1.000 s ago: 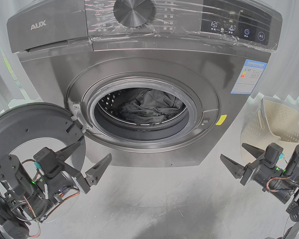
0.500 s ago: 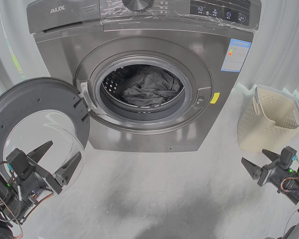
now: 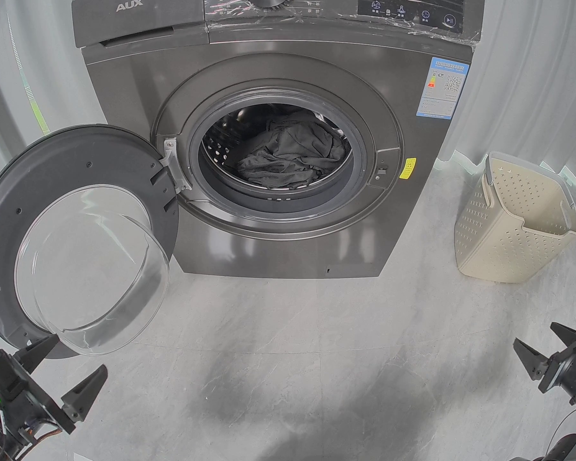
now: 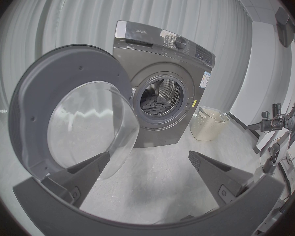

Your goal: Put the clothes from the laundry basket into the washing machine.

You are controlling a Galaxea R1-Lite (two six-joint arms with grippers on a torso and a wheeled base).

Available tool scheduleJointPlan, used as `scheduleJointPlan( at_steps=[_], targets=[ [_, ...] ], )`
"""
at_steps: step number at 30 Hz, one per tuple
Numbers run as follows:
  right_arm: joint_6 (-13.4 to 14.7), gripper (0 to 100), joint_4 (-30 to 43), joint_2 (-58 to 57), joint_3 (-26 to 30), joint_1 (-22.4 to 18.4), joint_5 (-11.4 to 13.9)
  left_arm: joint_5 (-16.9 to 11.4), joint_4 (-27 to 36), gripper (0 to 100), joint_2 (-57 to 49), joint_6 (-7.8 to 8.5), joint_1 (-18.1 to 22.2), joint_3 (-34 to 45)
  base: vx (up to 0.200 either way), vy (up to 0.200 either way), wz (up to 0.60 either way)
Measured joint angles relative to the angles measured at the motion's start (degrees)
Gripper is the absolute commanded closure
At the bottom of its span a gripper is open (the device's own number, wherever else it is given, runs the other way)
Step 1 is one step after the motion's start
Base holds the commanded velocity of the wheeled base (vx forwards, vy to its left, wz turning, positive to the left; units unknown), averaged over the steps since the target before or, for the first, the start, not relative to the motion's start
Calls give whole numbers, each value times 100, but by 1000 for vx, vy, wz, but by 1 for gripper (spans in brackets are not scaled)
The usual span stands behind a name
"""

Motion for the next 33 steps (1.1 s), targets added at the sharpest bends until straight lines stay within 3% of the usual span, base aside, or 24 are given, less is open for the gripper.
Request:
scheduleJointPlan(
  at_steps=[8,14,18,21,26,30,33],
  targets=[
    [-145,0,1726,-2197,-2,-568,60,-601,1670,0,-1971,-13,1024,0,0,0,0],
    [-279,0,3093,-3724,0,-1131,423,-1028,2576,0,-3071,5,1763,0,0,0,0],
    [-350,0,3511,-4409,0,-1459,681,-1148,3063,0,-3666,16,2133,0,0,0,0],
    [-396,0,3611,-4689,0,-1610,780,-1075,3189,0,-3978,104,2295,0,0,0,0],
    [-561,0,3694,-4892,0,-1670,1003,-438,3419,0,-4209,312,2344,-2,0,0,0],
    [-729,0,3734,-4959,0,-1675,1320,-477,3563,0,-4286,361,2336,-2,0,100,0],
    [-746,0,3691,-4986,0,-1679,1353,-482,3590,0,-4317,378,2332,-2,0,200,0]
  ],
)
